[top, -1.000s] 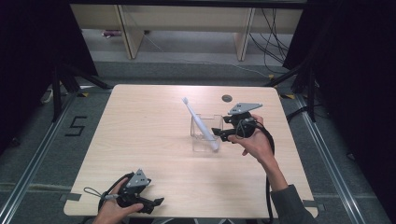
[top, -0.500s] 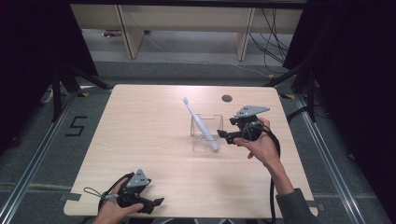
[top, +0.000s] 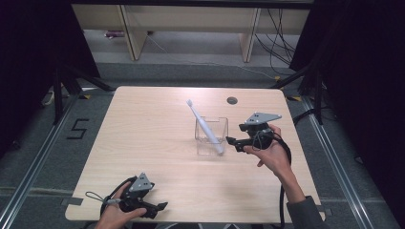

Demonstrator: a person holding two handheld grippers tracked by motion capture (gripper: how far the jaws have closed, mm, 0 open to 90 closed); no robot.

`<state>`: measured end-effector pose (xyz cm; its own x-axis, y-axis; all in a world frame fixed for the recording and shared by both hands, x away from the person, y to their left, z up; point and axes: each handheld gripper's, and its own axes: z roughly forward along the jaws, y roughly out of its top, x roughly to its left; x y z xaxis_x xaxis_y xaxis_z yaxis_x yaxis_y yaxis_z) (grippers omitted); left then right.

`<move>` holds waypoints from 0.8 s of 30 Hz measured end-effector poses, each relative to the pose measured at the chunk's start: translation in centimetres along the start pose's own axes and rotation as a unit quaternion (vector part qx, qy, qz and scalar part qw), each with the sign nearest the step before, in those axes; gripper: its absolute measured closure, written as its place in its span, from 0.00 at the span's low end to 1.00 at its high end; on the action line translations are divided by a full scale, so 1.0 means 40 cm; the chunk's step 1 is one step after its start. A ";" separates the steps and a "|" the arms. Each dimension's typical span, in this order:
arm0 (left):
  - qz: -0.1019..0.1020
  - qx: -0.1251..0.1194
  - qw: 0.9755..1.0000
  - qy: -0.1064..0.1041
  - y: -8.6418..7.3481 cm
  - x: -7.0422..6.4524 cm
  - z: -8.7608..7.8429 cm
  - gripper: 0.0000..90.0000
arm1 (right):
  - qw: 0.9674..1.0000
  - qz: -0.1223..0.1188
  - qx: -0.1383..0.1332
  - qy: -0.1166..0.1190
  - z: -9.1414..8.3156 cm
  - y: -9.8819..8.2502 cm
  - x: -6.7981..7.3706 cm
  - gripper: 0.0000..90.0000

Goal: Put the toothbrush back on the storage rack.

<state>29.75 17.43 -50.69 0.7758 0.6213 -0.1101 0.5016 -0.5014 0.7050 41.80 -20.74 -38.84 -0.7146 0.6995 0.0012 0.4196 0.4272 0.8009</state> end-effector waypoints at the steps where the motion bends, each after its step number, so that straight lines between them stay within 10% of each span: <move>1: 0.000 0.000 1.000 0.000 0.000 0.000 0.000 0.17 | 1.000 -0.003 -0.003 -0.002 -0.001 -0.003 -0.002 0.33; 24: 0.002 0.000 1.000 0.000 0.000 0.000 0.000 0.17 | 1.000 -0.007 0.001 -0.001 -0.031 -0.057 0.003 0.32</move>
<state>29.75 17.42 -50.68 0.7773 0.6199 -0.1071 0.4990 -0.5039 0.7050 40.06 -22.34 -39.94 -0.7193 0.6946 -0.0121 0.4105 0.4389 0.7993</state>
